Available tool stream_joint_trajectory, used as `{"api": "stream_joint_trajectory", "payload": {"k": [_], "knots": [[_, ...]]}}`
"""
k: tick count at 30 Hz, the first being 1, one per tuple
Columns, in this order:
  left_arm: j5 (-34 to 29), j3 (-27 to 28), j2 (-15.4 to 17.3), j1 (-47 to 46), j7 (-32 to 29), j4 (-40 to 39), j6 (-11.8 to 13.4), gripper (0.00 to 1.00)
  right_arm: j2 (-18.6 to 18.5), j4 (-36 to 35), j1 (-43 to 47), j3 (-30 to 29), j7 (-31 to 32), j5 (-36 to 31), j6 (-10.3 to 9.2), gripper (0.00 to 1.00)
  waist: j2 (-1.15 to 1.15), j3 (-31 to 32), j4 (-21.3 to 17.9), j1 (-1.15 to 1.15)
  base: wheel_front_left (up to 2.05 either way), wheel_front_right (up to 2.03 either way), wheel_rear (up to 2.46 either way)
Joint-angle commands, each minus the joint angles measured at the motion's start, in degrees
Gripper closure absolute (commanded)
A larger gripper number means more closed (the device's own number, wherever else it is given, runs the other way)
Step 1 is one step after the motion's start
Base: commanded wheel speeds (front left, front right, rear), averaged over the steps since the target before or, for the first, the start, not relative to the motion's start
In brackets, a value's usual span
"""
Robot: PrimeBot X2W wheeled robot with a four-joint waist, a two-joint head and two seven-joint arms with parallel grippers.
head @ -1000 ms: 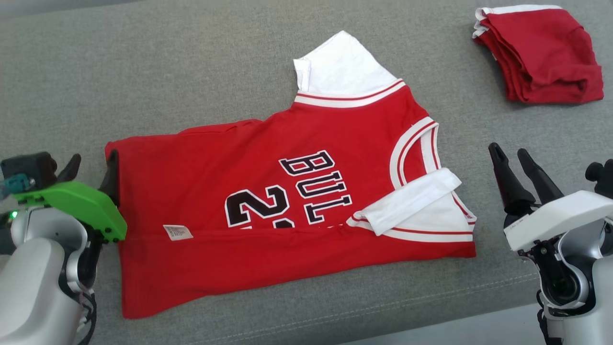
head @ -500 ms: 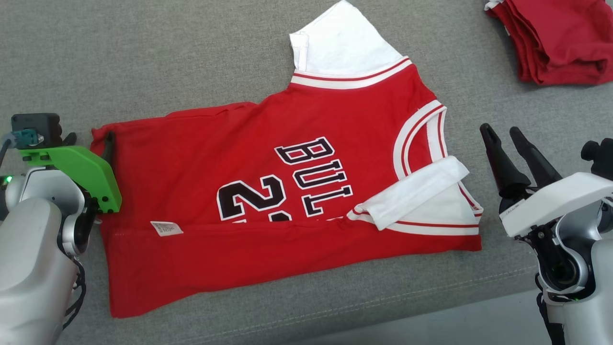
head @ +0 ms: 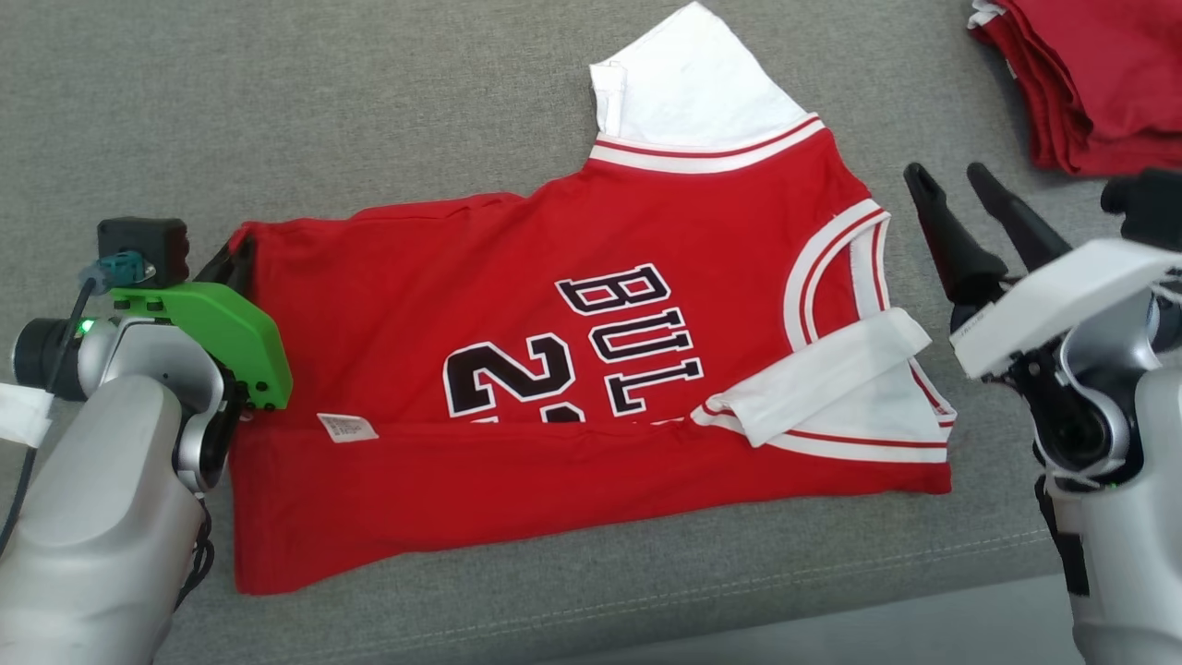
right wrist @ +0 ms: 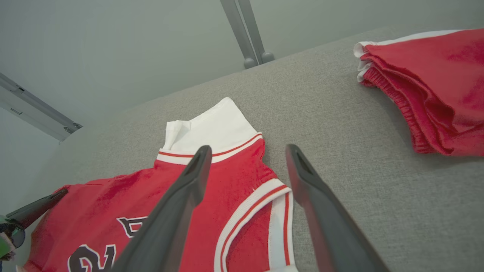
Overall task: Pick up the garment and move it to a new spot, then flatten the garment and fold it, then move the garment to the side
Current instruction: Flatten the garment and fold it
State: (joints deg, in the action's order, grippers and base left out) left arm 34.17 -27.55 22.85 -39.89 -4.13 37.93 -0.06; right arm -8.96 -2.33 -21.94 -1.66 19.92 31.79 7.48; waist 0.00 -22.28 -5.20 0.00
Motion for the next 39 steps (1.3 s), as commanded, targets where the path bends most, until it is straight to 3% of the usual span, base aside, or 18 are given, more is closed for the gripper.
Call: {"api": "stream_joint_trajectory", "payload": {"k": [1,15,23,39], "knots": [[-0.38,0.13,-0.47,-1.21,1.43,-0.3,-0.27,1.0,-0.5,1.43,-2.84,0.37,0.71,-0.95,0.02,0.0,0.0,0.1,1.18,0.0,0.0,0.0,0.0],[-3.08,-3.71,-6.04,-0.51,8.64,-10.14,0.43,1.0,-5.12,27.1,-28.35,2.33,8.72,-10.44,0.02,0.0,0.0,-2.95,12.3,0.0,0.0,0.0,0.0],[-3.36,-5.52,-9.75,-2.18,10.23,-13.29,0.78,1.0,-6.61,40.49,-38.88,1.23,9.02,-17.24,0.02,0.0,0.0,-6.18,17.94,0.0,0.0,0.0,0.0],[-2.66,-6.88,-13.24,-4.74,12.02,-9.7,0.12,1.0,-6.35,56.59,-46.22,-2.47,6.31,-26.13,0.01,0.0,0.0,-8.14,20.92,0.0,0.0,0.0,0.0]]}}
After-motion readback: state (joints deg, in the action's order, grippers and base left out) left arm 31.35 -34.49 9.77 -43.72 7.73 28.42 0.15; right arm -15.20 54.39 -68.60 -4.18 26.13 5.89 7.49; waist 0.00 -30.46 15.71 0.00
